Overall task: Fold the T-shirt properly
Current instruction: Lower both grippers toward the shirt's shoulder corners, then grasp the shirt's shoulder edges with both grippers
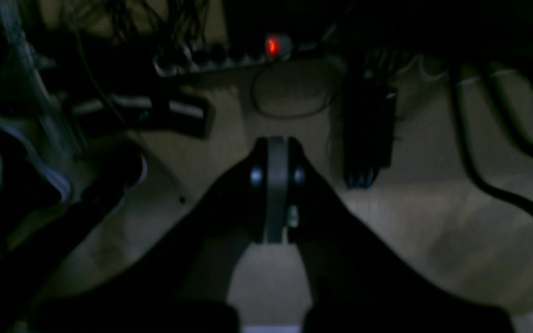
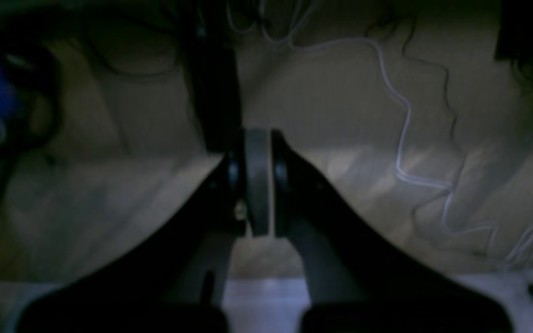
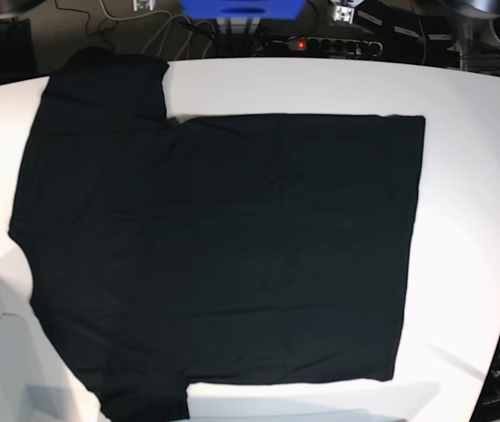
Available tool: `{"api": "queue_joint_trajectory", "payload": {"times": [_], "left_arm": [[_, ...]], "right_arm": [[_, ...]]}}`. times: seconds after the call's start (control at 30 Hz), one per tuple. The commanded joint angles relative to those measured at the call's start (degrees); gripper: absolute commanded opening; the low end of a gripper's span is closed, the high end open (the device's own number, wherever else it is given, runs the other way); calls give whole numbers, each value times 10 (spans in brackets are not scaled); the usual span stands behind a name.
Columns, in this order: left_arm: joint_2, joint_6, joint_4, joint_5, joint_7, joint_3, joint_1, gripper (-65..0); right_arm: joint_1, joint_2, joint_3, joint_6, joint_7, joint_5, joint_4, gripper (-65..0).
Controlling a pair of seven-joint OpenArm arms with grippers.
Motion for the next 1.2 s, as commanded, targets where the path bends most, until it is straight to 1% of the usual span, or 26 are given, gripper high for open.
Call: {"api": "queue_joint_trajectory", "payload": {"times": [0.0,0.17,0.23,0.3,0.33,0.43,0.5,0.53,0.63,0.7,0.73,0.77,0.83,0.93,1.07,1.17], "left_arm": [[-11,0,32,1,-6,-1,32,-650],[-43,0,172,-8,-5,-2,105,-650],[-60,0,228,-50,-5,-4,129,-650],[-85,0,283,-115,-3,-14,151,-650],[-95,0,306,-145,7,-17,157,-650],[-125,0,369,-216,74,-40,157,-649],[-130,0,403,-247,118,-68,155,-609],[-130,0,417,-261,133,-84,150,-577],[-126,0,473,-297,151,-130,138,-428],[-121,0,499,-312,151,-155,135,-331],[-120,0,507,-318,151,-169,134,-292],[-120,0,509,-322,150,-177,127,-270],[-116,0,509,-327,150,-188,103,-261],[-108,0,490,-333,150,-201,73,-259],[-77,-1,451,-338,150,-236,22,-256],[-71,-2,408,-338,150,-240,-15,-256]], "right_arm": [[-33,10,3,1,10,0,39,-650],[-128,32,5,1,10,0,199,-650],[-162,37,7,1,10,0,260,-650],[-192,43,9,1,10,-1,324,-650],[-201,47,9,1,10,-1,350,-650],[-219,55,17,1,-16,-2,426,-650],[-218,57,18,1,-40,-2,455,-650],[-210,58,18,1,-47,-2,462,-650],[-181,58,18,1,-67,-2,462,-648],[-167,58,18,1,-76,-2,462,-602],[-159,58,18,1,-76,-2,462,-572],[-152,58,17,1,-76,-2,462,-542],[-135,58,17,1,-75,-2,462,-488],[-114,58,17,1,-75,-2,462,-435],[-84,58,17,1,-76,-2,462,-414],[-72,58,17,1,-77,-2,462,-413]]}}
